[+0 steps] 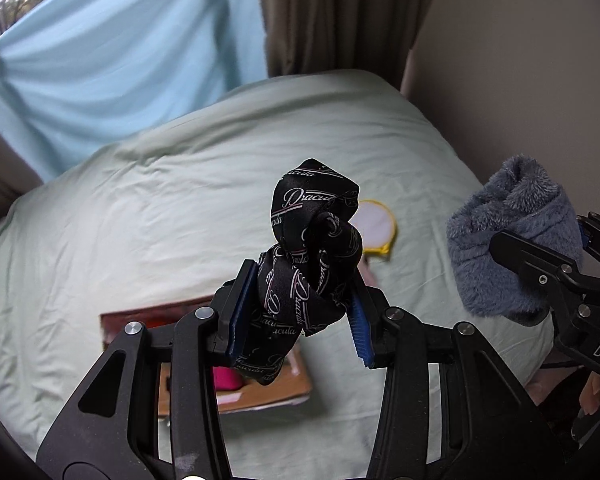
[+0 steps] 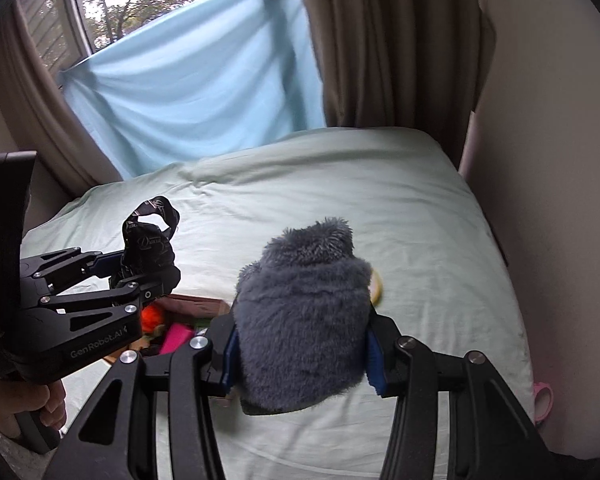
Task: Organize soft objects
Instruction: 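Carry the black scrunchie and grey sock over the box and release both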
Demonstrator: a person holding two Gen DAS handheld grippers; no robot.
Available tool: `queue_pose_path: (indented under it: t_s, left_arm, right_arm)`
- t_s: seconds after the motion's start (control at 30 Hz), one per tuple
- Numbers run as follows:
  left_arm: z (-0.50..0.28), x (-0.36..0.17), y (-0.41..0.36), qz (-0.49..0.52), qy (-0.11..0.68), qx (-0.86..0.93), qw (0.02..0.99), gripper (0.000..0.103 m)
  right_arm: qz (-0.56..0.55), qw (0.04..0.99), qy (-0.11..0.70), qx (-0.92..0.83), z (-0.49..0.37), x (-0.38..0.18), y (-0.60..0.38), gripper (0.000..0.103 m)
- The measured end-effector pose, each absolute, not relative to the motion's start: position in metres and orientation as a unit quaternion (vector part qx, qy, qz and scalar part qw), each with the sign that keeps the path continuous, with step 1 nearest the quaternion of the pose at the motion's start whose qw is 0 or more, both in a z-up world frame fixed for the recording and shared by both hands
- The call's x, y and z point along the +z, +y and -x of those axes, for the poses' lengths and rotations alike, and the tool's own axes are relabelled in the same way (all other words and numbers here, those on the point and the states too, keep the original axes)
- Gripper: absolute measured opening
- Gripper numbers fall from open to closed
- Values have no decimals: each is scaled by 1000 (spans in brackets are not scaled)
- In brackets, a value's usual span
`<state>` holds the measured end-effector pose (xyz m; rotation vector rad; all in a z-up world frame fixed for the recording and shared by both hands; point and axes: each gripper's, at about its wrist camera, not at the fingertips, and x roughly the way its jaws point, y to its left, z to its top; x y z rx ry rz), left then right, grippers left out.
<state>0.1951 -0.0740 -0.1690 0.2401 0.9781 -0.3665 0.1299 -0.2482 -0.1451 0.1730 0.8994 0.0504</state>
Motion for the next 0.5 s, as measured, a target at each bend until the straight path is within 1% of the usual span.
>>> queue_pose_path:
  t_s: [0.23, 0.5]
  left_arm:
    - [-192, -170, 25, -93, 473, -137, 865, 39]
    - [-206, -206, 129, -77, 503, -104, 855, 39]
  right_arm:
    - [-76, 893, 438, 65, -137, -144, -157, 45]
    - [-73, 879, 462, 95, -158, -172, -61, 45]
